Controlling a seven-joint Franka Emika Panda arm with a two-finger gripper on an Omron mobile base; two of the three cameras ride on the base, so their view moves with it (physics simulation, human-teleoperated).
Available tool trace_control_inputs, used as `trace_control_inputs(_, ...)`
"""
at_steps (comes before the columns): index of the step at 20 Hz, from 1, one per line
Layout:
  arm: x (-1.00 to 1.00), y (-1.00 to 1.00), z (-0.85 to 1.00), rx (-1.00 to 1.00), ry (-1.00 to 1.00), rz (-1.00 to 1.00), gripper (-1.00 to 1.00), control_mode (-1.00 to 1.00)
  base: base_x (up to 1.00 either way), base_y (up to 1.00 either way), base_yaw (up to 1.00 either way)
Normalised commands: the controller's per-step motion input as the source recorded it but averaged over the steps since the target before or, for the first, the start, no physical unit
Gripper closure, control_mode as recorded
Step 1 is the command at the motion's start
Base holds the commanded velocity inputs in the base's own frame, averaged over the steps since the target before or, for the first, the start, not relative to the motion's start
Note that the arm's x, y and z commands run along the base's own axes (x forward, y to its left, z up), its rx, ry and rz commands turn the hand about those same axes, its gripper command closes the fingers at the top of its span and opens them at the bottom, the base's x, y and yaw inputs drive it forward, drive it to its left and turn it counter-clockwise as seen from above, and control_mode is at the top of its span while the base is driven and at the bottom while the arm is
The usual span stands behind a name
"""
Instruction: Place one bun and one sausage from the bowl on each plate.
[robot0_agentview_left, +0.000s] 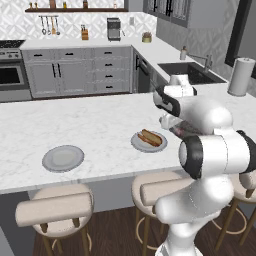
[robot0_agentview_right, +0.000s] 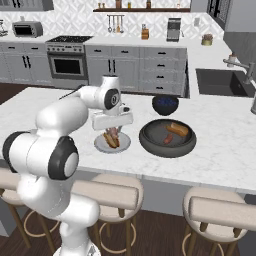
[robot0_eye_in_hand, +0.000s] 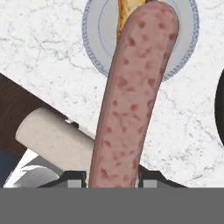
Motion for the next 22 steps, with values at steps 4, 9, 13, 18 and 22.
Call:
trace_control_inputs(4,0.20,0.98,-0.03,0.01,-0.04,0.37,1.00,-1.00,0.00,0.00,0.00)
trace_control_inputs(9,0.42,0.73,-0.20,0.07,-0.13,0.39,1.00,-1.00,0.00,0.00,0.00)
trace_control_inputs(13,0.45,0.39,-0.36,-0.21,0.00,0.44,1.00,-1.00,0.00,0.00,0.00)
trace_control_inputs(18,0.54,-0.30,-0.21,-0.01,-0.07,0.13,1.00,-1.00,0.00,0.00,0.00)
trace_control_inputs(22,0.42,-0.40,-0.59,0.00,-0.03,0.00,1.00,-1.00,0.00,0.00,0.00)
